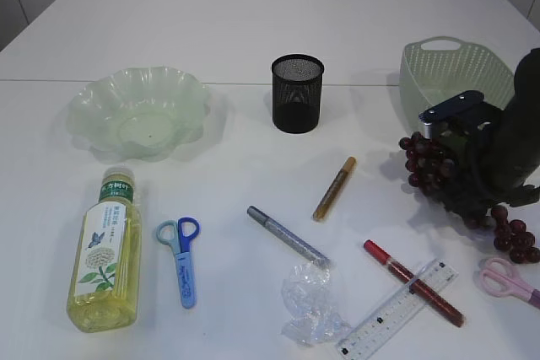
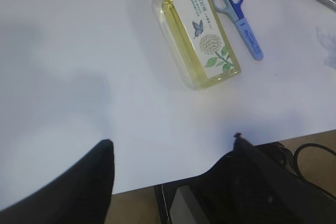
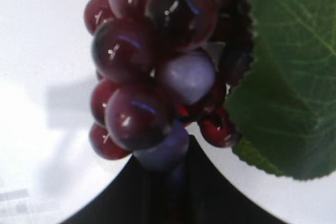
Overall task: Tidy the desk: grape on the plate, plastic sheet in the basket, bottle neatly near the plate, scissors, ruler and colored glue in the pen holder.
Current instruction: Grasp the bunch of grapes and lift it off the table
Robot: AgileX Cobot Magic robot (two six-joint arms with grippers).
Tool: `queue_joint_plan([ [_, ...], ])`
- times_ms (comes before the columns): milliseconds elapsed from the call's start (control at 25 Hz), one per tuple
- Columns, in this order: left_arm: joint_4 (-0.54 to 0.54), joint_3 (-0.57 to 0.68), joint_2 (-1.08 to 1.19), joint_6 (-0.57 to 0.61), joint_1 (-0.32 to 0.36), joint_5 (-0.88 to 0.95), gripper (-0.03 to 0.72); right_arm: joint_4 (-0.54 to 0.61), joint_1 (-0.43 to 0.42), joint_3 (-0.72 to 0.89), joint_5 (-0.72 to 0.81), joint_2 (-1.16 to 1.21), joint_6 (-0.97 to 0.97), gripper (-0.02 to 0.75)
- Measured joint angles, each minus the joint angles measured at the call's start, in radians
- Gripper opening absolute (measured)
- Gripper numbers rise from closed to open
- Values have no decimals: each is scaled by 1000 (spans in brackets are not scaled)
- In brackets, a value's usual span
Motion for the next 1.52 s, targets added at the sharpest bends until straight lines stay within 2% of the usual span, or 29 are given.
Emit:
queue_joint_plan([
  [280,0,0,0,0,0,0,498,33,0,-70,172,2,32,93],
  [440,0,0,0,0,0,0,498,63,0,-79,215,-5,36,93],
  [1520,-18,0,0,0,0,-8,498,83,0,-87,432,-272,106,90],
])
